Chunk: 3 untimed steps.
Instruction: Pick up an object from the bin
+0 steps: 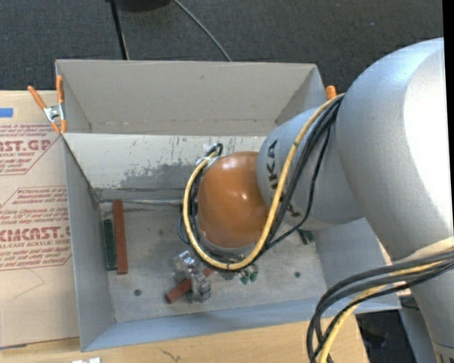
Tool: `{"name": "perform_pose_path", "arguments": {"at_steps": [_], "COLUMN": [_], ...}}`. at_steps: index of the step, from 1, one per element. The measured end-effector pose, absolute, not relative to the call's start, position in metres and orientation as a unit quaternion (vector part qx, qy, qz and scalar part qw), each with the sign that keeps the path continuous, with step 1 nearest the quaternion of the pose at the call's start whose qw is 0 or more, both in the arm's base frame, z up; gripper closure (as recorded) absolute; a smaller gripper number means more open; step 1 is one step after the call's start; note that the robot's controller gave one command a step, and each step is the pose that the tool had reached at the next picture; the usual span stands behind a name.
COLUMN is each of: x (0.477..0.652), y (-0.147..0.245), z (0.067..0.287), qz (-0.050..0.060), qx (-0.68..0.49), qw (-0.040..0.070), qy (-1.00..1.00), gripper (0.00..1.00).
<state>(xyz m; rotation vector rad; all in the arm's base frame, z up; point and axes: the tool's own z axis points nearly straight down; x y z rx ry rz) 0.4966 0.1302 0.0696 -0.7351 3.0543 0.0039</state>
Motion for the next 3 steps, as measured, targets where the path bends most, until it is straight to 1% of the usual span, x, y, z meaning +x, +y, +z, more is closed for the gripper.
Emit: {"name": "perform_pose_path", "arguments": {"at_steps": [1,2,3], "x": [0.572,0.572,0.569], "y": [0.131,0.131,0.135], "z": [0.161,0.161,0.213], "qz": [0.001,0.001,0.000], "qx": [-0.220,-0.220,-0.219], "qw": [0.000,0.000,-0.002], "qy": [0.975,0.975,0.976], "gripper": [1.00,1.00,1.00]}}
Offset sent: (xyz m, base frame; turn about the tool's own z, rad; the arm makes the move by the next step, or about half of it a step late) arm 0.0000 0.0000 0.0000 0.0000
